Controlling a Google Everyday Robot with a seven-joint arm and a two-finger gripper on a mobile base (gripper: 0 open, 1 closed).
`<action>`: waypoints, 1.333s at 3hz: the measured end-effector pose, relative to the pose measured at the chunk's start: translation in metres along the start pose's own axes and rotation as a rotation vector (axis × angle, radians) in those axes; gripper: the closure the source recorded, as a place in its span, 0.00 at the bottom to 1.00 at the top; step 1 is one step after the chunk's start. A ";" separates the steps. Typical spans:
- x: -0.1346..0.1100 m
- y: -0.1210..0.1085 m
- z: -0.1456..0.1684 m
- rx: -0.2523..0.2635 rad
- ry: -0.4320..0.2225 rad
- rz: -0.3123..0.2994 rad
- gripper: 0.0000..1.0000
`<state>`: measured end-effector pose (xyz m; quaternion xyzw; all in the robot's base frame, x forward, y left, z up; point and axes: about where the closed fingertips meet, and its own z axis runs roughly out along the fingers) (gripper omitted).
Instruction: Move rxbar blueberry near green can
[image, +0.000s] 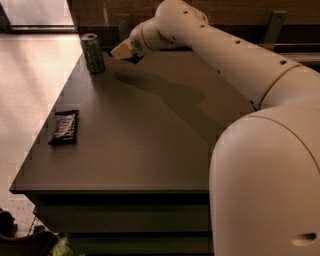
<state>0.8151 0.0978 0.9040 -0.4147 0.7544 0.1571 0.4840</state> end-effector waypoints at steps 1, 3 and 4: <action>0.001 0.003 0.003 -0.005 0.002 0.000 0.56; 0.002 0.006 0.007 -0.012 0.005 0.000 0.09; 0.003 0.008 0.009 -0.015 0.006 0.000 0.00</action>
Offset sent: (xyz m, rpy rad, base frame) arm -0.0002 0.0020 -0.0018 -0.0004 0.0024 0.0026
